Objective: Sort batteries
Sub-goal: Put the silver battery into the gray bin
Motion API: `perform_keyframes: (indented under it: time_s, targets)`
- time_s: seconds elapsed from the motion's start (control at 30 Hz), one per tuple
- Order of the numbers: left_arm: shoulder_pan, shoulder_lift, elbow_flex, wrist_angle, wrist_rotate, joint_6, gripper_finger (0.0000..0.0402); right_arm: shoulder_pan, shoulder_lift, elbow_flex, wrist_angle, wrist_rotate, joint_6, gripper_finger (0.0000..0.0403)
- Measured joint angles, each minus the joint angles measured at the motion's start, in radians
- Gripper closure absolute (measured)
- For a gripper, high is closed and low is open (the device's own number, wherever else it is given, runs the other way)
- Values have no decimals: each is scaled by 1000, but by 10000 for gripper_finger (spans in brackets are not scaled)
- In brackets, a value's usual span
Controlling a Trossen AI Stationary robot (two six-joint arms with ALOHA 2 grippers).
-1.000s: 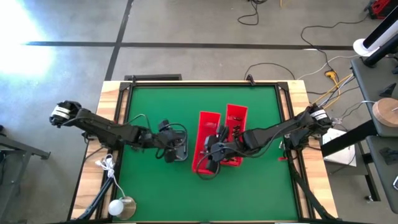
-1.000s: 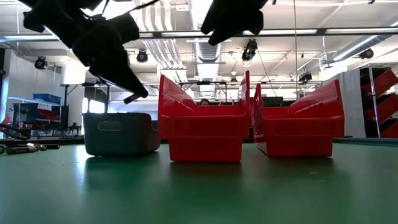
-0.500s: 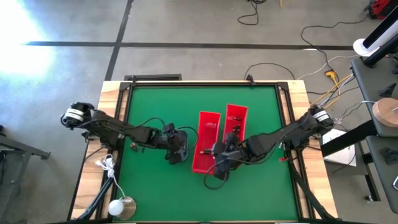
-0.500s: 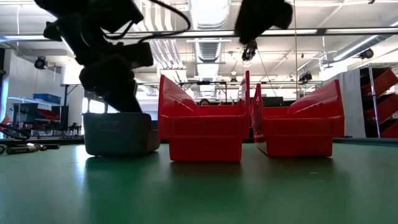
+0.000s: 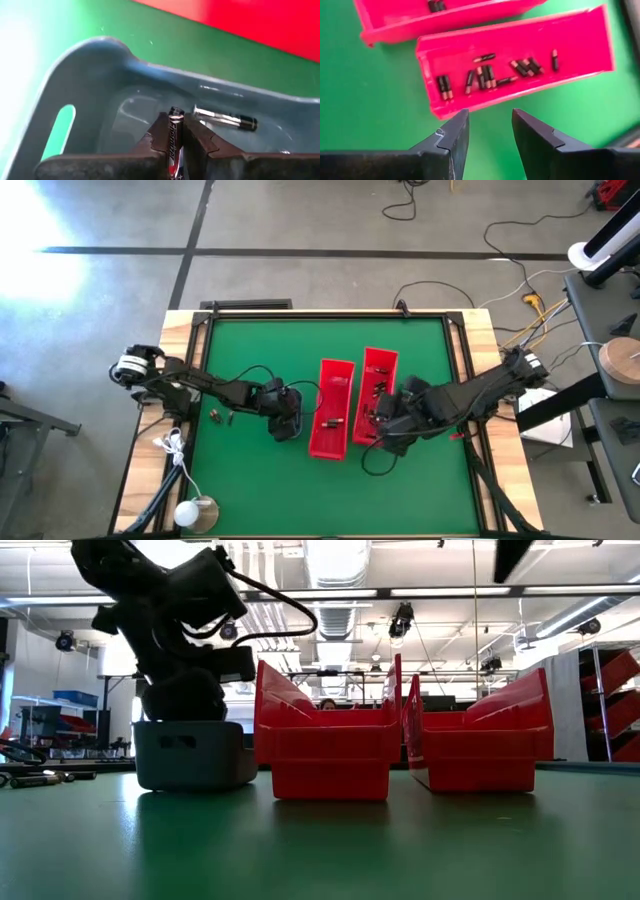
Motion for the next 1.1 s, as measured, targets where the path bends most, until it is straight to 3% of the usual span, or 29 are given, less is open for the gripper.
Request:
perform_keyframes:
  time_s: [0.13,0.37,0.57,0.83,1.1]
  targets:
    - [2,22,8,18,0,13,374,-16,-59,-143,-25,-54,36,247]
    - [2,16,-2,26,8,14,329,-17,-200,-473,11,-131,143,183]
    - [2,-20,-6,22,-4,24,300,-42,-267,-692,111,-298,111,143]
    - [-7,-127,7,64,-14,68,279,-131,-185,-847,126,-403,-85,149]
    - [-42,-217,-20,186,-57,145,279,-267,-72,-856,181,-410,-288,119]
